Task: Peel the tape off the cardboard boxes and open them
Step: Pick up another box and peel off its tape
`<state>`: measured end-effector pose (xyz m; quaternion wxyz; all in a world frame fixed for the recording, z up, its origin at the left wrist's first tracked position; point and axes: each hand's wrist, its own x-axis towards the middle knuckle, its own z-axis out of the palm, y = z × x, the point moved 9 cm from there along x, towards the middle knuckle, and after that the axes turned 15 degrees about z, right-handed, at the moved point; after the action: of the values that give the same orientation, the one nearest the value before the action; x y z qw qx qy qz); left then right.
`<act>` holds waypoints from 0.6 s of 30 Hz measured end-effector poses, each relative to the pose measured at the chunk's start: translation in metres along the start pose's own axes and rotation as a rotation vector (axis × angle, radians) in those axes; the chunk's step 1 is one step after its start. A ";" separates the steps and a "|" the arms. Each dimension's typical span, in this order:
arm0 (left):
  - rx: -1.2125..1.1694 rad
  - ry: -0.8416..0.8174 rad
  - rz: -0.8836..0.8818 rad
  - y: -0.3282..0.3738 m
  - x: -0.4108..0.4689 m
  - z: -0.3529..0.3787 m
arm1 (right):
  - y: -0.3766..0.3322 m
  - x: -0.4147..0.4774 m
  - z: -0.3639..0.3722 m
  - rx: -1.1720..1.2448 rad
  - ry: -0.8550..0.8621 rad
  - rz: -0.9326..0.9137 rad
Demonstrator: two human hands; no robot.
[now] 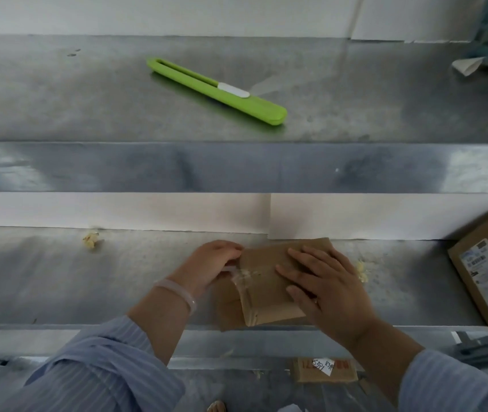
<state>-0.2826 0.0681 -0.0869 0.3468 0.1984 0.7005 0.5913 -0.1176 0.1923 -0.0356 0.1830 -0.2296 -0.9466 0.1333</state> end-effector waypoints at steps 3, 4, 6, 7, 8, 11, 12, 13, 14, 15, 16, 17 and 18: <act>0.096 -0.045 0.043 0.011 0.005 -0.001 | 0.000 0.005 -0.002 0.054 0.030 0.079; 0.127 -0.065 0.061 0.013 0.007 0.000 | -0.001 0.005 -0.002 0.062 0.039 0.091; 0.205 -0.120 0.086 0.017 0.007 0.004 | -0.003 0.002 -0.001 0.053 0.052 0.080; 0.283 -0.157 0.110 0.018 0.009 0.007 | -0.004 0.000 0.000 0.043 0.053 0.071; 0.377 -0.188 0.146 0.020 0.010 0.009 | -0.005 -0.001 0.001 0.034 0.051 0.067; 0.497 -0.158 0.207 0.026 0.018 0.005 | -0.011 -0.002 0.003 0.017 0.060 0.085; 0.478 -0.141 0.202 0.027 0.020 0.002 | -0.014 -0.004 0.003 0.013 0.071 0.089; 0.458 -0.139 0.189 0.027 0.022 0.000 | -0.016 -0.005 0.003 0.011 0.082 0.089; 0.440 -0.152 0.169 0.027 0.023 -0.001 | -0.017 -0.008 0.002 0.007 0.090 0.086; 0.419 -0.175 0.140 0.027 0.023 -0.002 | -0.019 -0.009 0.002 0.002 0.092 0.083; 0.394 -0.197 0.111 0.026 0.024 -0.003 | -0.020 -0.010 0.002 -0.003 0.091 0.081; 0.374 -0.215 0.087 0.025 0.025 -0.003 | -0.021 -0.010 0.002 -0.004 0.090 0.082; 0.363 -0.229 0.074 0.025 0.025 -0.004 | -0.021 -0.010 0.002 -0.005 0.089 0.087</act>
<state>-0.3059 0.0886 -0.0686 0.3608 0.3490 0.7438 0.4413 -0.1186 0.1691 -0.0336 0.2182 -0.2766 -0.9270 0.1285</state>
